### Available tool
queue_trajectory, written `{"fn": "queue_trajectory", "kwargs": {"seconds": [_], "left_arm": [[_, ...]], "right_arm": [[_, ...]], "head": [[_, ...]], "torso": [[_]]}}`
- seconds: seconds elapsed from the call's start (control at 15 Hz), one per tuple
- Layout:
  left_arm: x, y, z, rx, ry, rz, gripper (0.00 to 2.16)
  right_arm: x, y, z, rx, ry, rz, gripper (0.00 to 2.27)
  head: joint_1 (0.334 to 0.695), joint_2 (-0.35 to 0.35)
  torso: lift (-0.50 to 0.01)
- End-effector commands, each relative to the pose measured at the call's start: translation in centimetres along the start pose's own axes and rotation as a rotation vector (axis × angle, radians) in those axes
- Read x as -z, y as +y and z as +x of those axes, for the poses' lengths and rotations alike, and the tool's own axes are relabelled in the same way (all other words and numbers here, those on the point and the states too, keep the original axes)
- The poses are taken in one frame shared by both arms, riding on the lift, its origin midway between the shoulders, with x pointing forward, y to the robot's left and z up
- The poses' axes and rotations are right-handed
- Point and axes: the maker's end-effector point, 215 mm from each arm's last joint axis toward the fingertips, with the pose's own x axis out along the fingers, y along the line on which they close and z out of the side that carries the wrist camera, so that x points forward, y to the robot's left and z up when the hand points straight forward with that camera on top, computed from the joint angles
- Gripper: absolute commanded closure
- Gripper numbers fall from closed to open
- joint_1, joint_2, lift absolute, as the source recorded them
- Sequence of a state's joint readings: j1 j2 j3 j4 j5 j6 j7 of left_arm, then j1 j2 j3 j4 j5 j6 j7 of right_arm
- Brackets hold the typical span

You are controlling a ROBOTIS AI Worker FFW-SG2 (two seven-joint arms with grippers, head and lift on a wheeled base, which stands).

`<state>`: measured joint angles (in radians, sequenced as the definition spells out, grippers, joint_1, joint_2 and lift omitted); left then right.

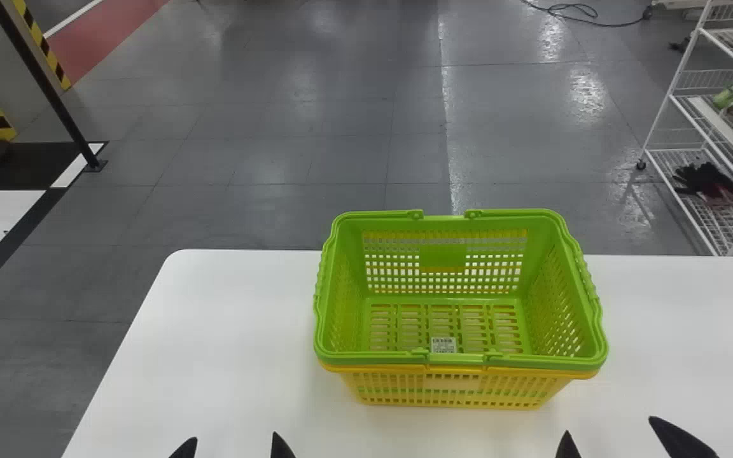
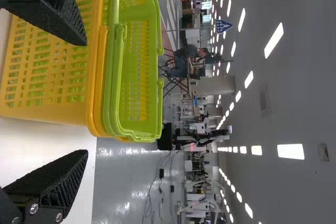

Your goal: Grasp handle with right gripper to insert into left gripper then lift and swing left to center

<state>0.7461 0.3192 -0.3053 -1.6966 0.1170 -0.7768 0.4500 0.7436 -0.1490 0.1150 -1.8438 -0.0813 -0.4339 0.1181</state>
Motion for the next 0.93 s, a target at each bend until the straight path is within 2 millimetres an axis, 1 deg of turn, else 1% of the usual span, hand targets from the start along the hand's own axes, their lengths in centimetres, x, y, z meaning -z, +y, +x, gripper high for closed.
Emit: {"fn": "queue_trajectory", "kwargs": {"seconds": [0.0, 0.13, 0.27, 0.47, 0.53, 0.6, 0.8, 0.87], "left_arm": [[0.0, 0.0, 0.0, -0.003, -0.001, -0.001, 0.06], [-0.1, -0.2, 0.2, 0.008, -0.005, 0.013, 0.06], [-1.3, -0.2, 0.7, 0.003, -0.033, 0.009, 0.06], [-4.8, 0.5, 2.3, -0.019, -0.103, 0.015, 0.07], [-5.9, 0.6, 3.2, -0.017, -0.111, 0.027, 0.07], [-6.4, 0.5, 4.1, -0.008, -0.102, 0.050, 0.07], [-7.3, 0.1, 7.4, 0.030, -0.054, 0.124, 0.07], [-7.6, 0.3, 8.7, 0.033, -0.039, 0.147, 0.07]], "right_arm": [[0.1, 0.0, 0.1, 0.000, 0.001, 0.000, 0.06], [0.2, -0.1, 0.0, 0.001, 0.005, 0.002, 0.06], [0.3, 0.0, 0.0, 0.000, 0.006, 0.000, 0.06], [0.3, -0.5, 0.1, 0.006, 0.007, -0.005, 0.06], [0.4, -0.6, 0.1, 0.008, 0.010, -0.004, 0.06], [0.3, -0.7, 0.0, 0.009, 0.010, -0.002, 0.06], [0.3, -0.6, 0.0, 0.001, 0.009, -0.001, 0.07], [0.3, -0.6, 0.0, 0.000, 0.008, -0.002, 0.07]], "head": [[0.695, 0.125], [0.695, 0.125], [0.695, 0.123], [0.695, 0.126], [0.695, 0.129], [0.695, 0.133], [0.695, 0.128], [0.695, 0.125]], "torso": [[-0.093], [-0.093], [-0.093], [-0.093], [-0.093], [-0.093], [-0.093], [-0.093]]}}
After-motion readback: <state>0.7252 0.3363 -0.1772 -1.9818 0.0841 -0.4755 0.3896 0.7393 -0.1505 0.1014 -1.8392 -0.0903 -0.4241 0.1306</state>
